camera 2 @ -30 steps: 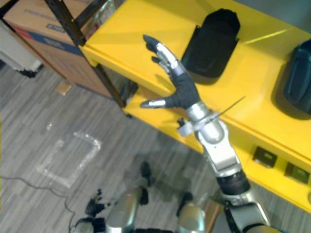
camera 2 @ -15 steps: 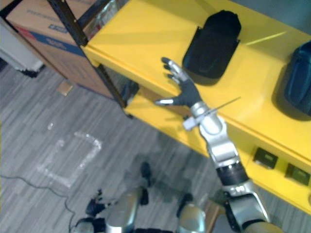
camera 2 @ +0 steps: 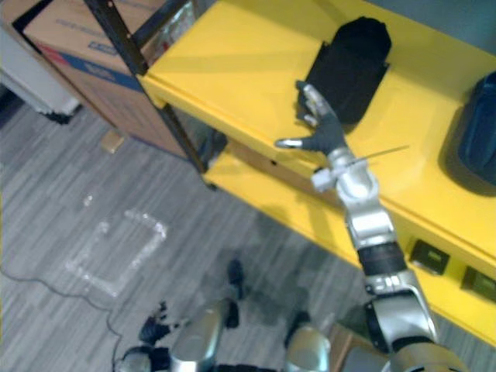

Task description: Walk over and take plastic housings, then place them on the shelf

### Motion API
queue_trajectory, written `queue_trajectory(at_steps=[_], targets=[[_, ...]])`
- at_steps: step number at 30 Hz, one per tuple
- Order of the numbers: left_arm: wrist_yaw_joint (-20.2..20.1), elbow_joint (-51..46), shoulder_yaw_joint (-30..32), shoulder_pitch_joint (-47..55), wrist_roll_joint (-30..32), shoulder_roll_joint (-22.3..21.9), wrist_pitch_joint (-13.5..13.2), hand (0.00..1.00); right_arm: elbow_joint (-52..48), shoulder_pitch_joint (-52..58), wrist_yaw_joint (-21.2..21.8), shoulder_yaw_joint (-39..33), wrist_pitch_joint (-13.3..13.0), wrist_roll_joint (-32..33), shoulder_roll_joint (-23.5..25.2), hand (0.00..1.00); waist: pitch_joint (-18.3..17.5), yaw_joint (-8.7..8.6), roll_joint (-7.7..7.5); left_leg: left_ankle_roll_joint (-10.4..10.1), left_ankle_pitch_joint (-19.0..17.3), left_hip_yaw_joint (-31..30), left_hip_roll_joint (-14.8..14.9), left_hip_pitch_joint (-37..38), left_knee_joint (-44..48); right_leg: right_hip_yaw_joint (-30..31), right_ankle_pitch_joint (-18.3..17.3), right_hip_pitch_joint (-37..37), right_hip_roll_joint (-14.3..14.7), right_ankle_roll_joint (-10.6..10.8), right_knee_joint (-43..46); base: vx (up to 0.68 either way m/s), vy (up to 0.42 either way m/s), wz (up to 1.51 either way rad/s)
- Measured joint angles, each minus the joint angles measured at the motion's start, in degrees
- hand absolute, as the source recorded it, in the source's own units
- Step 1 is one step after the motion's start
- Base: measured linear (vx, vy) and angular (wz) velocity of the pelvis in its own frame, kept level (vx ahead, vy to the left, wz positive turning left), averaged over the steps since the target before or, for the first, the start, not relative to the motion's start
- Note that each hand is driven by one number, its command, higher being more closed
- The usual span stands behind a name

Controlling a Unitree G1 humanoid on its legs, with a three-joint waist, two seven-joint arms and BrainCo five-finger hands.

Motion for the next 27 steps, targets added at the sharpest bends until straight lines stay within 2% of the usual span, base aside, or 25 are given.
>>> queue_trajectory(at_steps=[2,12,17,19,21,23,25,27], targets=[[0.0,0.0,0.0,0.1,0.0,-0.3,0.1,0.0,1.7,-1.7,-1.0,-0.2,0.0,-0.4,-0.5,0.0,0.2,0.01,0.47,0.0,0.0,-0.1,-0.2,0.0,0.0,-0.1,-0.2,0.0,-0.2,0.0,0.3,0.02,-0.004,0.04],[-0.4,-0.6,0.0,0.0,0.0,-0.6,0.3,0.0,6.6,-5.6,-0.9,-1.6,-0.4,-0.3,-1.7,0.0,0.3,0.2,0.67,-0.1,0.3,-0.7,-0.5,-0.1,0.0,-0.8,-0.8,0.0,-0.8,0.2,1.1,0.05,-0.022,0.04],[-0.7,-0.8,0.0,0.0,0.0,-1.2,0.3,0.0,5.3,-5.9,2.6,-1.6,-0.8,2.4,-2.4,0.0,0.8,0.05,1.66,-0.4,0.3,-0.7,-0.4,0.2,0.0,-0.8,-1.4,0.1,-0.8,-0.1,1.7,0.01,-0.024,0.0],[-0.8,-0.8,0.0,0.0,0.0,-1.2,0.3,0.0,2.2,-5.3,4.3,-1.6,-0.7,2.6,-2.3,0.0,0.9,0.0,1.8,-0.4,0.3,-0.7,-0.3,0.2,-0.1,-0.8,-1.4,0.0,-0.7,-0.1,1.6,0.02,-0.006,0.0],[-0.8,-0.8,0.0,0.0,0.0,-1.2,0.3,0.0,-5.4,-3.3,6.6,-1.4,-0.5,2.6,-2.3,0.0,0.9,-0.01,1.8,-0.4,0.3,-0.6,-0.3,0.2,-0.3,-0.8,-1.4,0.1,-0.7,-0.1,1.4,0.04,-0.015,-0.01],[-0.7,-0.8,0.0,0.0,0.0,-1.3,0.2,0.0,-13.8,-0.6,6.9,-1.3,-0.6,2.6,-1.6,0.0,0.9,-0.05,1.78,-0.3,0.4,-0.5,-0.3,0.2,-0.3,-0.7,-1.3,0.1,-0.7,0.0,1.1,0.06,-0.02,-0.02],[-0.5,-0.8,0.0,0.0,0.0,-1.3,0.1,0.0,-17.0,0.6,6.7,-1.3,-1.1,2.5,-1.1,0.0,0.9,-0.09,1.76,-0.3,0.4,-0.5,-0.3,0.3,-0.3,-0.7,-1.3,0.2,-0.7,0.0,0.9,0.04,-0.019,-0.03],[-0.3,-0.5,0.1,0.0,0.0,-1.3,-0.2,0.0,-20.7,1.7,5.1,-1.5,-2.9,1.5,-0.8,0.0,0.9,-0.25,1.7,-0.3,0.4,-0.4,-0.2,0.3,-0.3,-0.6,-0.9,0.3,-0.2,0.3,0.4,0.02,-0.013,-0.01]])
